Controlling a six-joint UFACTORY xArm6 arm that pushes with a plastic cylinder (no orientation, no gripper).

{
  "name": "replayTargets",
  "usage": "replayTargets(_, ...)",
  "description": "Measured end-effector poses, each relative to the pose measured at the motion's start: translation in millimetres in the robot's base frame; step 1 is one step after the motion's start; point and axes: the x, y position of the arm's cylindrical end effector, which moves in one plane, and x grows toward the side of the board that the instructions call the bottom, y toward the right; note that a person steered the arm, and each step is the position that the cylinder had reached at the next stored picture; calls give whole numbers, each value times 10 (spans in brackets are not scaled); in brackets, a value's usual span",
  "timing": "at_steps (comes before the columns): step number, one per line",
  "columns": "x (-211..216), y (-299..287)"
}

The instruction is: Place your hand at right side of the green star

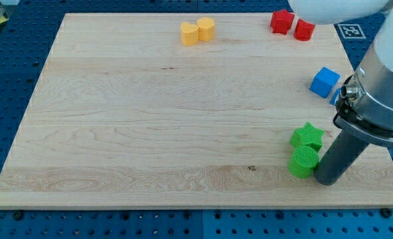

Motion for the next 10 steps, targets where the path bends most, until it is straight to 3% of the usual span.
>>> replayTargets(2, 0, -249)
replayTargets(6, -27, 412)
replayTargets(10, -366, 382)
